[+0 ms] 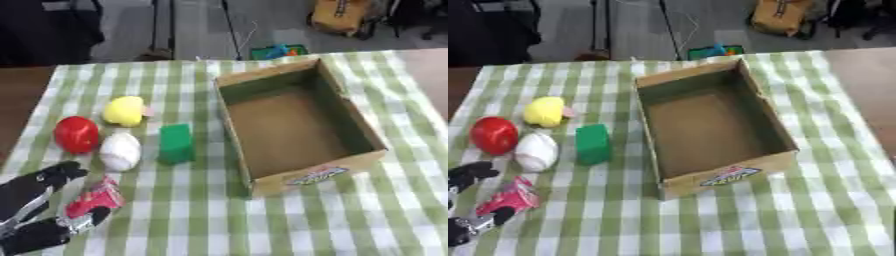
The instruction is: Pick up objects on the table and place them in the box.
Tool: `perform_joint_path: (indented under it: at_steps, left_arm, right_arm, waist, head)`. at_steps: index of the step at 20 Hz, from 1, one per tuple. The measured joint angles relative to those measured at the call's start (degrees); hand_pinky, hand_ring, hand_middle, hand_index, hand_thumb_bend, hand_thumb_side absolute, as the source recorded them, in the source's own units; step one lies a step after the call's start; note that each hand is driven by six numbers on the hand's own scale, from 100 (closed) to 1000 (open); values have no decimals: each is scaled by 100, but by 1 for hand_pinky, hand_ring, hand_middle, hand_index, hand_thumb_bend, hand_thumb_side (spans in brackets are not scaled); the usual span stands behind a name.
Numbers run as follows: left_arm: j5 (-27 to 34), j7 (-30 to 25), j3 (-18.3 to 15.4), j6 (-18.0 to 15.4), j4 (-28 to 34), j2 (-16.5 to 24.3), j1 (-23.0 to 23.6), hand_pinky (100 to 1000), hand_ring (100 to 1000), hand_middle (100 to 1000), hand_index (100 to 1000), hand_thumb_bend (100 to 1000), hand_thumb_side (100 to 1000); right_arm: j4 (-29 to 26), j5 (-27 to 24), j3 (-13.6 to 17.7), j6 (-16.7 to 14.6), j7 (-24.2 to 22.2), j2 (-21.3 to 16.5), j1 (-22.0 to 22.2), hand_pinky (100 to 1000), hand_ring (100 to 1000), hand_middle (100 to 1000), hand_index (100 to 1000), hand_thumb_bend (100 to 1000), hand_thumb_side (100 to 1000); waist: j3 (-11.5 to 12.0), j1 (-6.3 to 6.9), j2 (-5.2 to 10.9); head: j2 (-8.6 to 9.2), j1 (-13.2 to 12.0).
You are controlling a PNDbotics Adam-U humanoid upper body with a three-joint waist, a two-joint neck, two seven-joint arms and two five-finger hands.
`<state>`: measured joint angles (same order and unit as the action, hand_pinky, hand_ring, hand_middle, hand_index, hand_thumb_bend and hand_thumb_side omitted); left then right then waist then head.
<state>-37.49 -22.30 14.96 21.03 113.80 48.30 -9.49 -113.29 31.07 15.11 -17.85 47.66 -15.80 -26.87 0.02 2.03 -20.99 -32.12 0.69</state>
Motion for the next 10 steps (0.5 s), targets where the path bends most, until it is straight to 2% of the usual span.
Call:
perform_joint_path:
  at_steps: [10]
  left_arm:
    - [93, -468, 44, 103, -40, 0, -33, 1000, 1000, 1000, 1000, 774, 1000]
  right_arm:
    - [0, -44, -2, -2, -2, 0, -33, 560, 671, 596, 697, 100, 889]
  waist:
    - [-40, -2, -26]
  head:
    - [3, -29]
